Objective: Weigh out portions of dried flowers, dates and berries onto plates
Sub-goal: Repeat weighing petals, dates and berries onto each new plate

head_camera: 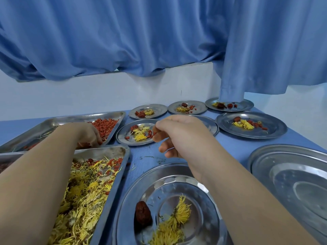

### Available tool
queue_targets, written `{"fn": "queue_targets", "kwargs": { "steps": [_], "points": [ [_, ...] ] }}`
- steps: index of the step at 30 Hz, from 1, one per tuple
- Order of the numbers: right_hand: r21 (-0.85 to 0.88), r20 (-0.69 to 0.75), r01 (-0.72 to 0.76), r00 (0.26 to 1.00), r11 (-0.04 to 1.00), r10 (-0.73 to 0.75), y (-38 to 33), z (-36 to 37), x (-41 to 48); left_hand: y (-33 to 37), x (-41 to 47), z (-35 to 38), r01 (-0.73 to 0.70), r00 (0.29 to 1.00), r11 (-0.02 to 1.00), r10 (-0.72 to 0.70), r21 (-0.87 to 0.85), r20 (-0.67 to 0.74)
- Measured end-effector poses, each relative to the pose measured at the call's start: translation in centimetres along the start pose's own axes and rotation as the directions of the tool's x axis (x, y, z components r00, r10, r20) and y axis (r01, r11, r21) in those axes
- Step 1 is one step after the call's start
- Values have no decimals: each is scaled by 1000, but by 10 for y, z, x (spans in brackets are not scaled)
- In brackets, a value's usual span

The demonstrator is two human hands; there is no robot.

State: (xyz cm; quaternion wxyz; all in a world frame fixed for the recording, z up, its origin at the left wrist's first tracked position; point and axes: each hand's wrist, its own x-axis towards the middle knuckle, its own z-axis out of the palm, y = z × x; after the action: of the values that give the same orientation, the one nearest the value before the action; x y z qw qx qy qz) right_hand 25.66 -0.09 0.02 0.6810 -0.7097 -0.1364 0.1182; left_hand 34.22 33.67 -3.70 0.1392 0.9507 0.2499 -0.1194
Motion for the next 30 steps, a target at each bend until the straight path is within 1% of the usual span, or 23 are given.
{"fn": "queue_targets", "kwargs": {
  "steps": [2,5,12,15,18,21,24,26,28,30],
  "points": [
    [3,5,-4,1000,1000,4,0,0,0,-3,0,1,16,998,999,-14,37,-64],
    [4,11,-10,1000,1000,10,0,0,0,-6,0,5,33,989,988,-9,154,-150],
    [-19,5,-10,1000,1000,10,3,1,1,-16,6,3,23,984,977,15,212,-177],
    [17,24,-17,1000,1000,17,0,2,1,-18,7,4,17,981,979,23,204,-194],
    [50,41,-16,999,999,14,-3,2,1,-18,9,4,-6,981,993,29,119,-193],
    [70,41,-8,999,998,5,-4,0,0,-19,11,-2,-53,986,996,40,-77,-164],
    [106,33,-4,999,994,1,-4,-3,0,-22,10,-11,-113,986,959,77,-260,-146],
    [121,34,-5,999,993,1,-4,-4,0,-26,9,-15,-141,982,934,90,-327,-168],
    [124,37,-6,999,992,2,-4,-4,0,-29,6,-15,-167,976,919,104,-357,-190],
    [129,37,-5,999,992,0,-5,-4,0,-31,2,-13,-225,964,873,134,-433,-231]
  ]
}}
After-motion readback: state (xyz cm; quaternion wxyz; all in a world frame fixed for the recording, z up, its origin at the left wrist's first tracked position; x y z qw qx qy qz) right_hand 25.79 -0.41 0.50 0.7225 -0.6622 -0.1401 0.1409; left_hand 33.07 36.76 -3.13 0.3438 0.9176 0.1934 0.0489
